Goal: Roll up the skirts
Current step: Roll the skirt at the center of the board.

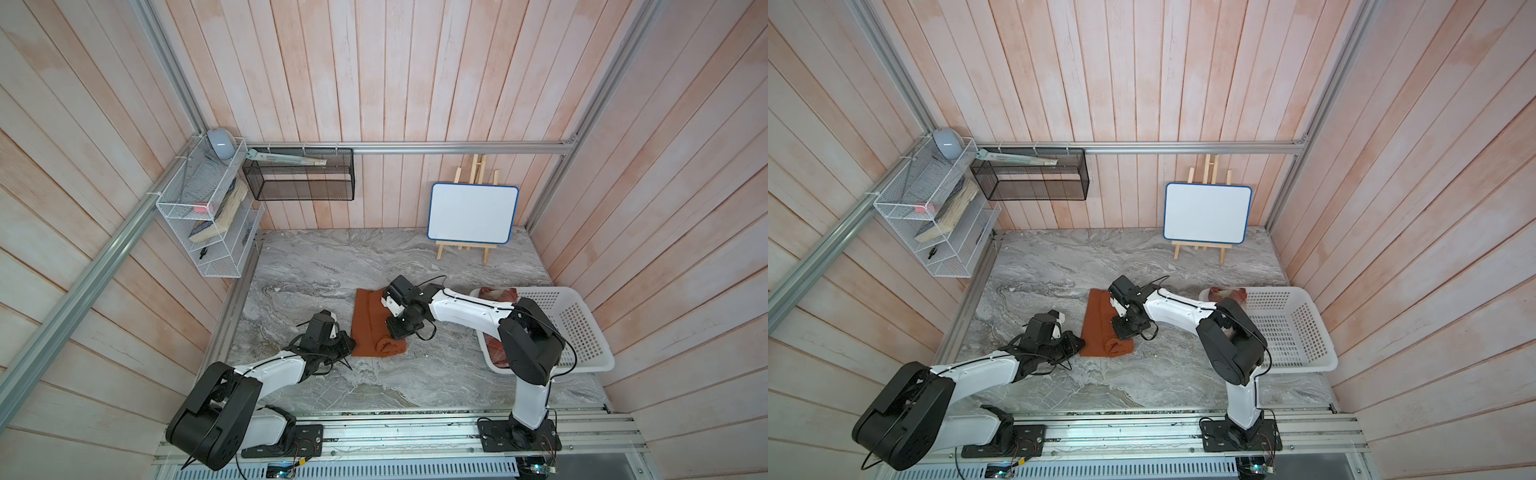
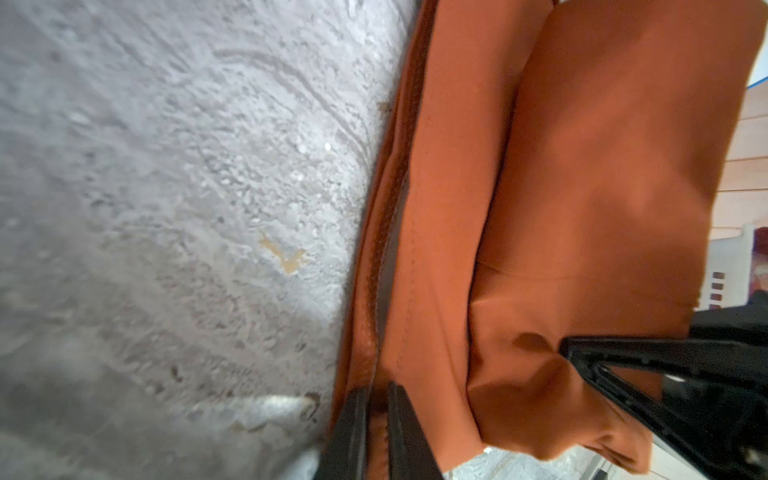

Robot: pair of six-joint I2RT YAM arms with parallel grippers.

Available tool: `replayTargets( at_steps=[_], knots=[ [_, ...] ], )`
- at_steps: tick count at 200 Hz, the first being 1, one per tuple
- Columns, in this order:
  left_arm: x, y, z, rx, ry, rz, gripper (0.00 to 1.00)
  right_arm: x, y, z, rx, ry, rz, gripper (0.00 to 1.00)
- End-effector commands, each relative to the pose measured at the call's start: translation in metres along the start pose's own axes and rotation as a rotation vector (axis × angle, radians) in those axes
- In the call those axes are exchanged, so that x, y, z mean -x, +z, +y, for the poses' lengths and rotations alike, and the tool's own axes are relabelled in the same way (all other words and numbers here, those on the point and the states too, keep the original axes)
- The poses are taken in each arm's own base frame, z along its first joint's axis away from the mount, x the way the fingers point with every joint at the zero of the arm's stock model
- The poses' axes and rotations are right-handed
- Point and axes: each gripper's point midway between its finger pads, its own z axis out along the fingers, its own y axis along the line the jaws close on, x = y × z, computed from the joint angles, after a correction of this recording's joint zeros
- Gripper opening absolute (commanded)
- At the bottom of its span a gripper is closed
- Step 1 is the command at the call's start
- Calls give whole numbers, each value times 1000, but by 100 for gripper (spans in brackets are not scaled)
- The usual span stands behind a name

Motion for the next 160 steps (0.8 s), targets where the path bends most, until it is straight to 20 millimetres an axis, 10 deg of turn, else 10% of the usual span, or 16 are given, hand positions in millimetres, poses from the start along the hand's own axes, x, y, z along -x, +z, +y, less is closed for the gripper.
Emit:
replayTargets(
  at_steps=[1,12,160],
  knots=[
    [-10,7,-6,-41,37,31,14,-4,-4,-2,-40,13,33,12],
    [-15,11,-7,-44,41,48,14,3,-7,-1,-45,34,16,27],
    [-54,11,12,-31,-28,152,11,36,-22,79,154,-36,-97,31]
  ],
)
